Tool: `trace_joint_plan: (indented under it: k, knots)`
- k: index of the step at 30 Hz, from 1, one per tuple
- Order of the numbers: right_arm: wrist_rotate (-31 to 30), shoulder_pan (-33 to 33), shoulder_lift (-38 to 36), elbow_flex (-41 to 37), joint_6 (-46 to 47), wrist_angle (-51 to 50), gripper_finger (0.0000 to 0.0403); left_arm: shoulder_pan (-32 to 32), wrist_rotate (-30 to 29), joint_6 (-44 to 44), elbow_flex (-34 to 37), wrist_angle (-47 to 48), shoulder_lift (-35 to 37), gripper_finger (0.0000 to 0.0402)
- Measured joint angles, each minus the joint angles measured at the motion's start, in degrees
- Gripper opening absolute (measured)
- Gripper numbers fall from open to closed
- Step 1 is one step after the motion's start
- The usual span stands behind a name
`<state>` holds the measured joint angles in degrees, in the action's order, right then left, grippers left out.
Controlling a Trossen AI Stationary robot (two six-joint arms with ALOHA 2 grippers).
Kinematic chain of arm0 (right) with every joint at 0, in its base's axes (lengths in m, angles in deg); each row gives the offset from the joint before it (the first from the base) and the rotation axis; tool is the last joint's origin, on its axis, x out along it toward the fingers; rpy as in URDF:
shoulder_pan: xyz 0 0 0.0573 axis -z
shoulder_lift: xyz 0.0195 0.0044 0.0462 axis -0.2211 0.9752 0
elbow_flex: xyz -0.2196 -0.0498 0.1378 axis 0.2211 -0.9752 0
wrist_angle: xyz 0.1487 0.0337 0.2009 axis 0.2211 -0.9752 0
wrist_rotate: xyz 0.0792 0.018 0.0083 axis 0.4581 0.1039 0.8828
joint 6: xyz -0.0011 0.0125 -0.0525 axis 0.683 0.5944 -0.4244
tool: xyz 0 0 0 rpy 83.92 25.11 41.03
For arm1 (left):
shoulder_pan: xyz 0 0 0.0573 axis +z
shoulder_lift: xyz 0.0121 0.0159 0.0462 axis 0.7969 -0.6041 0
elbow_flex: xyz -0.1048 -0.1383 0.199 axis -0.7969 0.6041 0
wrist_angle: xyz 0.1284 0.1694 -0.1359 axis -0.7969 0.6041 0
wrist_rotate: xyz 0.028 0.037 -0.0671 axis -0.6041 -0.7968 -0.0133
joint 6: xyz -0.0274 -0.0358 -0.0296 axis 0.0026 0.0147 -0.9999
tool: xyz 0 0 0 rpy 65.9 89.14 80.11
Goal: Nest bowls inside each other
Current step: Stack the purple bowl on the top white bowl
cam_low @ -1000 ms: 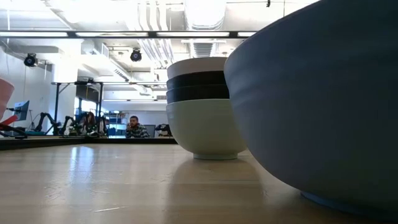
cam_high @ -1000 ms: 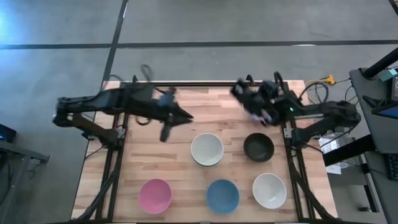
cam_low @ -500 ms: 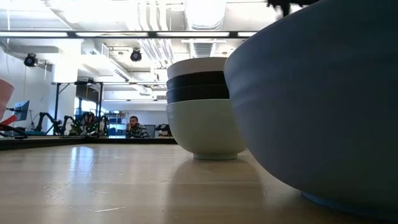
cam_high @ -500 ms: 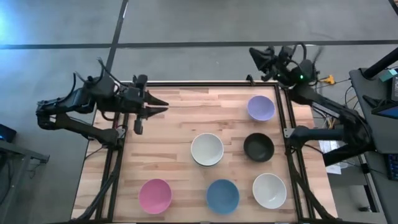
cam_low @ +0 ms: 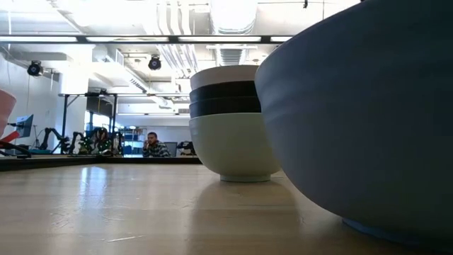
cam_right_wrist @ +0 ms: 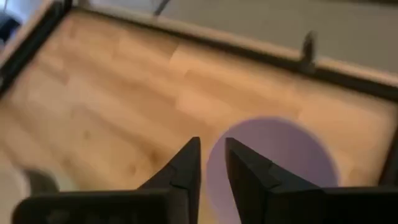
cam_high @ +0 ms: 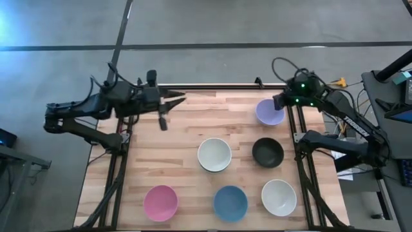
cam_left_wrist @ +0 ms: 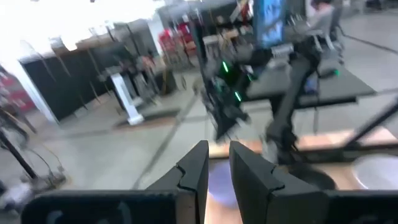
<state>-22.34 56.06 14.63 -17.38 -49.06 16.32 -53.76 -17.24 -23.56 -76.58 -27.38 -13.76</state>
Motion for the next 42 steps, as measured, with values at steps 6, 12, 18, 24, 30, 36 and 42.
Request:
trace_joint_plan:
  k: [6, 12, 18, 24, 30, 36, 42]
  knots:
    - [1.84, -3.23, 5.96, 0.0, -1.13, -4.71, 0.0126, 0.11, -0.94, 3.46, -0.5, -11.77, -3.99, 0.005]
    - [1.87, -6.54, 15.74, 0.0, -4.3, -6.26, 0.0163, 0.08, -0.88, -5.09, -1.35, -13.02, -2.87, 0.005]
    - [1.46, -9.21, 25.27, 0.0, -6.66, -5.7, 0.0173, -0.31, -0.41, -8.7, -0.98, -7.7, 0.34, 0.005]
    - [-3.86, -9.41, 33.44, 0.0, -7.07, -5.54, 0.0166, -0.33, -0.19, -11.82, -0.81, -2.97, 2.39, 0.005]
    - [0.4, -9.63, 38.69, 0.0, -10.96, -4.68, 0.0131, -0.42, 0.02, -11.84, -0.19, -2.4, 2.83, 0.005]
    - [0.72, -9.79, 40.32, 0.0, -12.13, -4.5, 0.0065, -0.42, 0.07, -11.84, -0.07, -2.3, 2.61, 0.005]
    - [2.58, -9.78, 35.52, 0.02, -12.02, -4.4, 0.0014, -0.42, 0.17, -14.65, -0.07, 3.37, 3.03, 0.005]
